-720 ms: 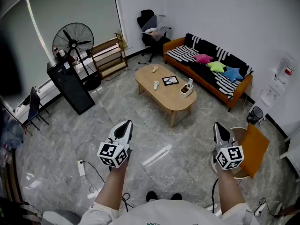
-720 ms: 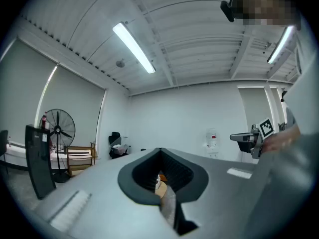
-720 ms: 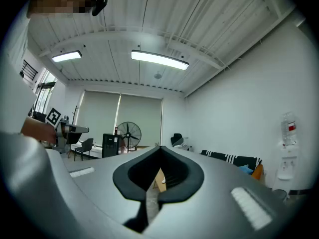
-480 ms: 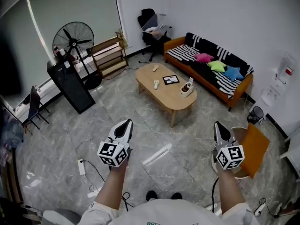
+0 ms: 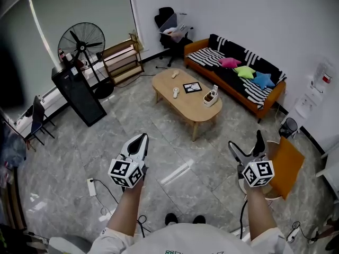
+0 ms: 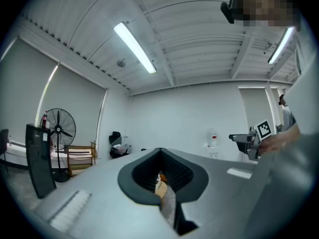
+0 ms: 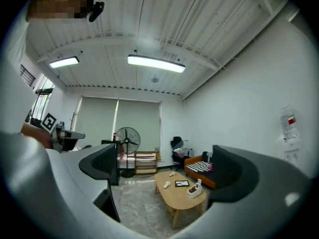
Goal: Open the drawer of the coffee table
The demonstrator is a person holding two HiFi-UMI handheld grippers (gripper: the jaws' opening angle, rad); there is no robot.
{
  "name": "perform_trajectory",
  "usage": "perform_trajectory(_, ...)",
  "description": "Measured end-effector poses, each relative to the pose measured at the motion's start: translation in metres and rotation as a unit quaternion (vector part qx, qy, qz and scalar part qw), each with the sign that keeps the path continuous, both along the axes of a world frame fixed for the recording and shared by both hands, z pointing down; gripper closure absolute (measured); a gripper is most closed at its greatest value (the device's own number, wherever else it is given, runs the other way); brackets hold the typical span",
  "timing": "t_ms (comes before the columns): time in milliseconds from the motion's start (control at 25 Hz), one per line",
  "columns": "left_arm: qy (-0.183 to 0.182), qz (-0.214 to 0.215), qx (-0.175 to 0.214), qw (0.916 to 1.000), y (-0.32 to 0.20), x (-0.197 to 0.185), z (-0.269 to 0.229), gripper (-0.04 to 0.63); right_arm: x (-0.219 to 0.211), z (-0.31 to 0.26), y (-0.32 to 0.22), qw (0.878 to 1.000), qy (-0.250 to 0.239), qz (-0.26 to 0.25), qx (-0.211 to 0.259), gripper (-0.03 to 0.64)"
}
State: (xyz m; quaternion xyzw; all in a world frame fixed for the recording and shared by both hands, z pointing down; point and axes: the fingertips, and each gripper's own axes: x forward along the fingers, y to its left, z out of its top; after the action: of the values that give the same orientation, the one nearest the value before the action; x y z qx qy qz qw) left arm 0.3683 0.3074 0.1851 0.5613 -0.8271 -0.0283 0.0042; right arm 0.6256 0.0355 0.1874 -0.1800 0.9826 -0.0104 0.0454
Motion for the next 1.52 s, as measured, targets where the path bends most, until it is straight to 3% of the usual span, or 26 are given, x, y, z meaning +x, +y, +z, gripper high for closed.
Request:
perform_trajectory(40,0.001,-0.001,0.001,1.0000,0.000,0.000,0.000,0.597,-0.002,0.002,-0.002,1.000,-0.004,0.002,-0.005,0.026)
perform_trajectory(600,0.008,-0.012,-0.008,0.9999,0.026,-0.011,0.021,0.597,-0.034,0.018,0.033,0.999,0.020,-0.044,0.004,0.026)
perform_trajectory(1080,0.011,-0.006,-0.020,0.9997,0.081,-0.082,0.045,0.597,-0.119,0.036,0.106,0.996,0.050,-0.075,0.004,0.026)
perform_trajectory(1520,0.010,-0.017,-0.025,0.9995,0.048,-0.140,0.055,0.597,-0.187,0.045,0.073,0.993,0.057,-0.101,0.010,0.027)
